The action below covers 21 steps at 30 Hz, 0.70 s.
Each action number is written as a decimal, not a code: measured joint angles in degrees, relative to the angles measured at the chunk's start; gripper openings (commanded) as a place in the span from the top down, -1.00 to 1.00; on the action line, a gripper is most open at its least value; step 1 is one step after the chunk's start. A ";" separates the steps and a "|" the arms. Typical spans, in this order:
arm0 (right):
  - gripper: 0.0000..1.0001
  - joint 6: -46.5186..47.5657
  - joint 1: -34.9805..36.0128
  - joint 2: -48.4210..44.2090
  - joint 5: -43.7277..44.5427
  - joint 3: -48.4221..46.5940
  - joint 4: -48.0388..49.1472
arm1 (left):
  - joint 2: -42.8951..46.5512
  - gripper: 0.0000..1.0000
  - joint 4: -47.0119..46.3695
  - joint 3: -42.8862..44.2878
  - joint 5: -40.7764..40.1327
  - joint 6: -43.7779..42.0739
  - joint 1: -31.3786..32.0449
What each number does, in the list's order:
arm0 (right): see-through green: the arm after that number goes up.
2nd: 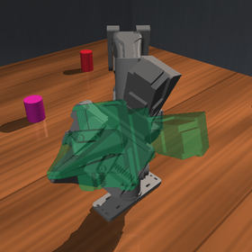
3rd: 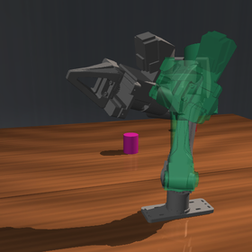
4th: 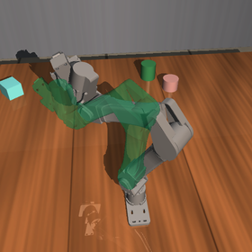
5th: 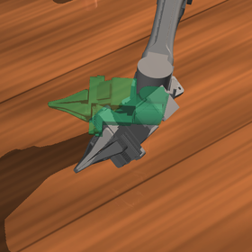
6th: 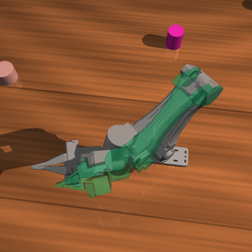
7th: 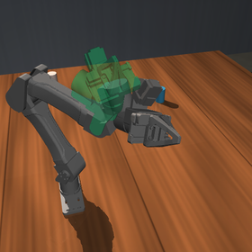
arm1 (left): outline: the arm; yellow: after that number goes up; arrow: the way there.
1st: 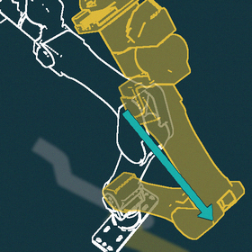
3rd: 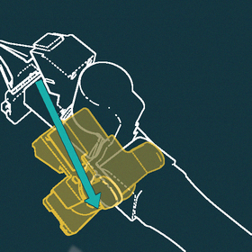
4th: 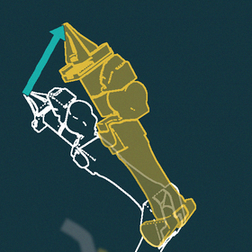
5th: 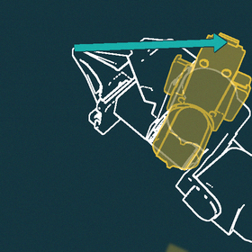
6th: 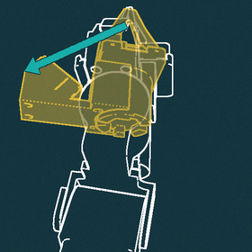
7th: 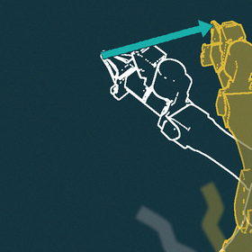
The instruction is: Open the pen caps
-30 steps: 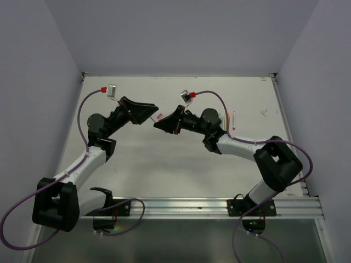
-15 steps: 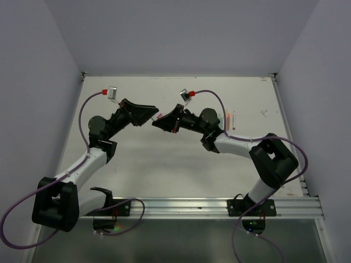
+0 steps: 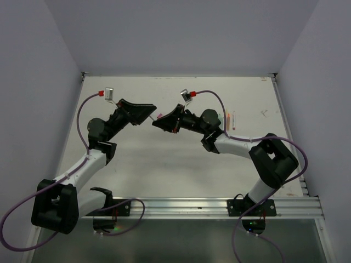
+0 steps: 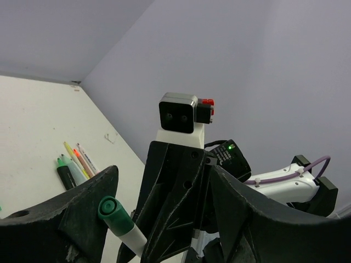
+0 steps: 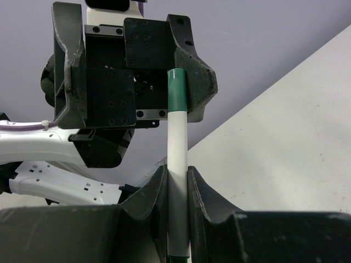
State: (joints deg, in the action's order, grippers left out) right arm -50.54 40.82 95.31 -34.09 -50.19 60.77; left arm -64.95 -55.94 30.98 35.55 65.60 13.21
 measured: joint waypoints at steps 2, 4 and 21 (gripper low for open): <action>1.00 -0.04 0.02 0.00 -0.02 0.09 0.11 | 0.00 -0.38 -0.11 0.00 -0.52 0.09 0.00; 1.00 -0.04 0.02 0.00 -0.02 0.09 0.17 | 0.00 -0.36 -0.15 0.00 -1.01 0.42 0.00; 1.00 -0.61 0.15 0.00 -0.70 0.09 1.29 | -0.33 -0.09 -0.57 0.00 -1.77 1.42 0.00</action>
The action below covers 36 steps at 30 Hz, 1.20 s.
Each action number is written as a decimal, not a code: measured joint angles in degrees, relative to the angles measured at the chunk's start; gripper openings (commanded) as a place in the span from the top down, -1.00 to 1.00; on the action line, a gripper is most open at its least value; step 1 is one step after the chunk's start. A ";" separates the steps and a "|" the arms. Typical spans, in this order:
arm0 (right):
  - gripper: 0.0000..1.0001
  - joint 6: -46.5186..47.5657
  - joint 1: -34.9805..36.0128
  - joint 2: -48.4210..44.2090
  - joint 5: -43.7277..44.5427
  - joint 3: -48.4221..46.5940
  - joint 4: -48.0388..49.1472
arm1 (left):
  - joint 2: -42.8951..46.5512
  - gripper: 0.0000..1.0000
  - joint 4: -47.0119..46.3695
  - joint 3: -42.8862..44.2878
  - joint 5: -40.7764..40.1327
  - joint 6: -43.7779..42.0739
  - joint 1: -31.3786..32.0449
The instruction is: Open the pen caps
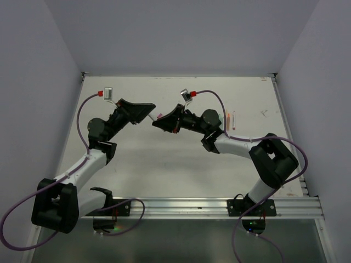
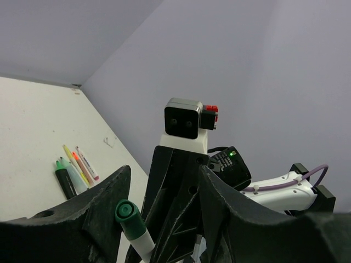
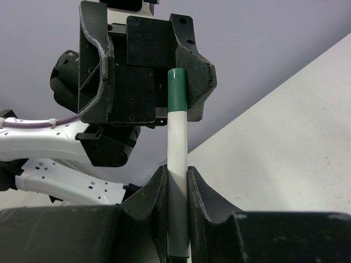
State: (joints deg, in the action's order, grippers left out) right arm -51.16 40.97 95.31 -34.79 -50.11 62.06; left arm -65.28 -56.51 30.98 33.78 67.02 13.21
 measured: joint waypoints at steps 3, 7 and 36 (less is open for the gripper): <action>1.00 -0.22 0.00 0.09 -0.66 0.00 0.02 | -0.17 -0.05 0.00 0.00 0.00 0.00 0.00; 1.00 -0.46 0.24 0.50 -0.92 0.00 0.22 | -0.42 -0.01 0.02 0.00 -0.02 -0.04 0.00; -0.48 11.30 0.39 -4.31 0.33 -0.02 -17.70 | 0.74 1.00 9.77 2.71 0.31 -7.80 0.07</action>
State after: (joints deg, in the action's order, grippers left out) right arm -39.86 41.36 91.00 -34.46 -50.13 44.36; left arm -64.53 -46.74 33.69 34.09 59.22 13.28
